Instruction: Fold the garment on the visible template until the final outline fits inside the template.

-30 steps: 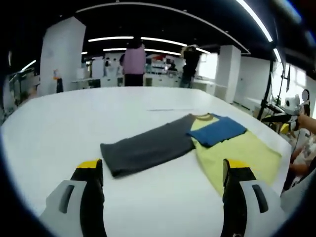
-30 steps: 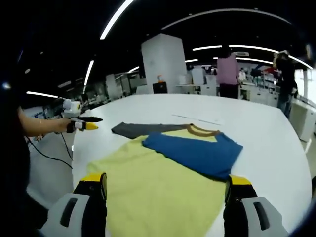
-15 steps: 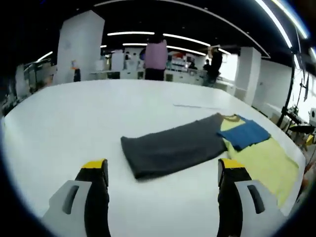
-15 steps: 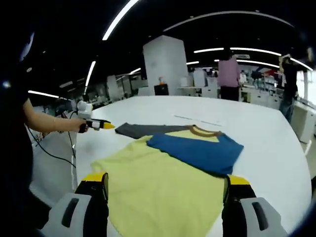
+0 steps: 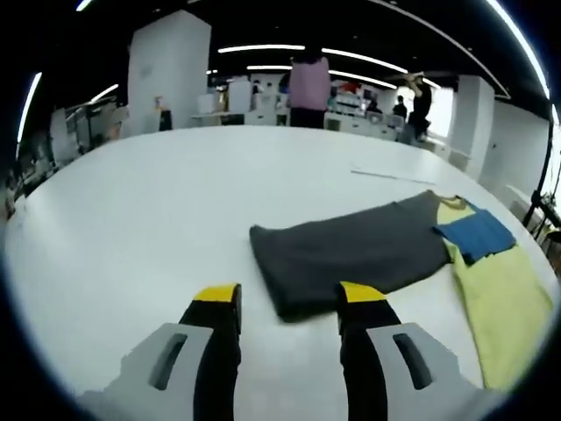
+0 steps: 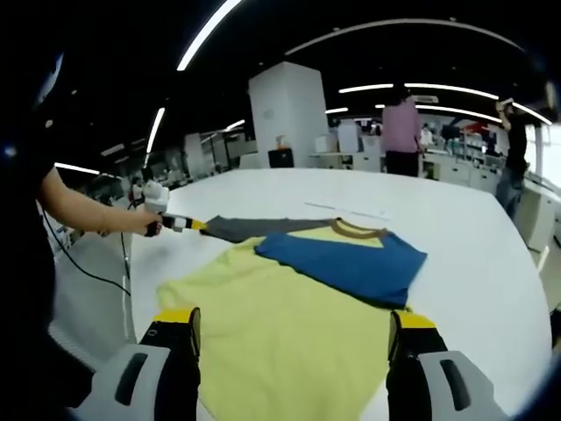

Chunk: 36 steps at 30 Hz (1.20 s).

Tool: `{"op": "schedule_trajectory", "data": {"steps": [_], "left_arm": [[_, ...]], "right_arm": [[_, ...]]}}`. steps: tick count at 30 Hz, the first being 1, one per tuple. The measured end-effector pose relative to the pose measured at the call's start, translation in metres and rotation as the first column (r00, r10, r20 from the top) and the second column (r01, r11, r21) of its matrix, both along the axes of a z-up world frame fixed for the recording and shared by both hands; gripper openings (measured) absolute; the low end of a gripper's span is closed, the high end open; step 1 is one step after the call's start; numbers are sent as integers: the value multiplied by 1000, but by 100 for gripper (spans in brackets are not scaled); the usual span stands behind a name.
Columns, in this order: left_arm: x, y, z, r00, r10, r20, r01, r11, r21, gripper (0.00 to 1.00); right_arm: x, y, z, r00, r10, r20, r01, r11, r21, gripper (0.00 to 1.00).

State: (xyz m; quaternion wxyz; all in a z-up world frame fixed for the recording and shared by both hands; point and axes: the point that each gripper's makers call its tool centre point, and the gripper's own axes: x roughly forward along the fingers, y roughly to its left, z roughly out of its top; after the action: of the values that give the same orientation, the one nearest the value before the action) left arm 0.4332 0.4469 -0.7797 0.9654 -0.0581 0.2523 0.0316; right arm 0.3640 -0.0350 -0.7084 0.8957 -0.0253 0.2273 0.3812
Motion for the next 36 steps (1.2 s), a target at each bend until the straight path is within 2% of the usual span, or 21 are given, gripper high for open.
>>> {"op": "schedule_trajectory", "data": {"steps": [3,5,8,12,19,24,29,36], "left_arm": [[-1,1,-5,1000,19,-17,-19,1000,-16,34],[-3,4,-9,999,34,-30,-34,999,-19,27],[-6,3,-13,997,69,-39,-71,995,-73,21],[-7,-1,-16,997,51,-58,-54,997,-53,10],[-6,1,-16,995,81,-65,-87,993,-82,5],[-5,-1,-15,994,82,-74,-91,989,-120,1],[-4,-3,-5,996,74,-59,-80,991,-107,1],[-6,-21,13,998,43,-38,-47,992,-116,1]], "right_arm": [[-1,-1,-1,1000,2,-3,-2,1000,-7,86],[-1,-2,-2,1000,3,-4,-3,1000,-15,85],[-2,-1,-1,1000,2,-2,-2,1000,-18,85],[-4,2,0,1000,-2,-2,2,1000,-18,84],[-9,3,-4,1000,1,-8,-1,999,-43,84],[-11,5,-2,1000,0,-2,0,1000,-31,85],[-14,8,2,1000,7,10,-7,1000,-24,88],[-16,11,5,999,12,31,-12,1000,-16,93]]}}
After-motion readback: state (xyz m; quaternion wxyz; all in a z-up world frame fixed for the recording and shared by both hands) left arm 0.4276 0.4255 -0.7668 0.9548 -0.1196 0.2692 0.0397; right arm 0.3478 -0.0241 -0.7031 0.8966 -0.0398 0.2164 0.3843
